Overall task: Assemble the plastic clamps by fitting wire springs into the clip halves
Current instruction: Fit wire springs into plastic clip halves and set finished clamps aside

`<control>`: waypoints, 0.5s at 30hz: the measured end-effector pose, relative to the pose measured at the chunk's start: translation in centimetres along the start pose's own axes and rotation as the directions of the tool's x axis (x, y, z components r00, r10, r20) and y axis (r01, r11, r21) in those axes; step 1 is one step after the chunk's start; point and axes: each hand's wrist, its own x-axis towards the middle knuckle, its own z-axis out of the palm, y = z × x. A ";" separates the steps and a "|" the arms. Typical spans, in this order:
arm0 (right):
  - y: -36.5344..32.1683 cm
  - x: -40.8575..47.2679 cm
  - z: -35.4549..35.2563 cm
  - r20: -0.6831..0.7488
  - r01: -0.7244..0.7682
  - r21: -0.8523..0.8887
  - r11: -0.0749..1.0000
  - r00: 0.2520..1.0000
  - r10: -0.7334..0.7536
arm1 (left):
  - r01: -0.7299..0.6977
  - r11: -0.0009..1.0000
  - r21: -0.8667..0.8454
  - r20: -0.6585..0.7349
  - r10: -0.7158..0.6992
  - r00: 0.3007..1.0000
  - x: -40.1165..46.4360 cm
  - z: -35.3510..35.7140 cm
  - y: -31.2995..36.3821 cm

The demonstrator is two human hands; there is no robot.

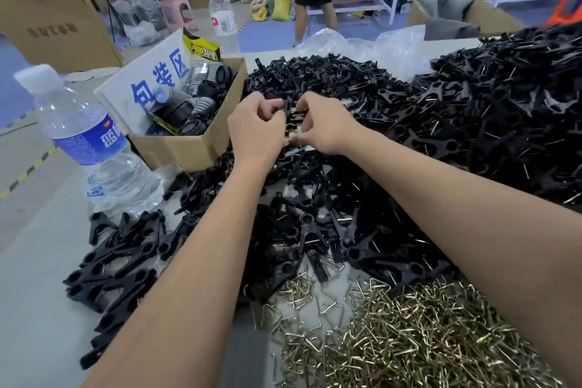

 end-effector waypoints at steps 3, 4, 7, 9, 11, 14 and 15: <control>-1.3 0.1 0.8 0.190 0.112 -0.253 0.961 0.980 -0.065 | 0.082 0.995 -0.052 -0.082 -0.086 0.993 0.0 -0.4 -0.3; -1.7 0.2 1.1 0.228 0.124 -0.268 0.955 0.972 -0.062 | 0.107 0.992 -0.068 -0.080 -0.112 0.990 0.0 -0.6 -0.4; -2.4 0.2 1.5 0.255 0.118 -0.289 0.950 0.966 -0.042 | 0.135 0.984 -0.117 -0.089 -0.146 0.985 -0.2 -1.3 -0.7; -2.1 0.1 1.4 0.208 0.107 -0.294 0.950 0.977 -0.046 | 0.162 0.970 -0.180 -0.095 -0.181 0.979 -0.2 -1.8 -0.8; -1.6 -0.2 1.1 0.139 0.085 -0.295 0.952 0.989 -0.045 | 0.240 0.933 -0.268 -0.079 -0.270 0.960 -0.2 -2.3 -0.6; -1.1 -0.9 0.2 0.039 0.029 -0.187 0.982 0.999 -0.022 | 0.349 0.857 -0.380 -0.003 -0.379 0.925 -0.8 -2.5 0.0; -1.1 -1.3 -0.2 -0.016 0.010 -0.116 0.993 1.000 -0.012 | 0.367 0.831 -0.418 0.026 -0.393 0.919 -1.2 -2.5 0.2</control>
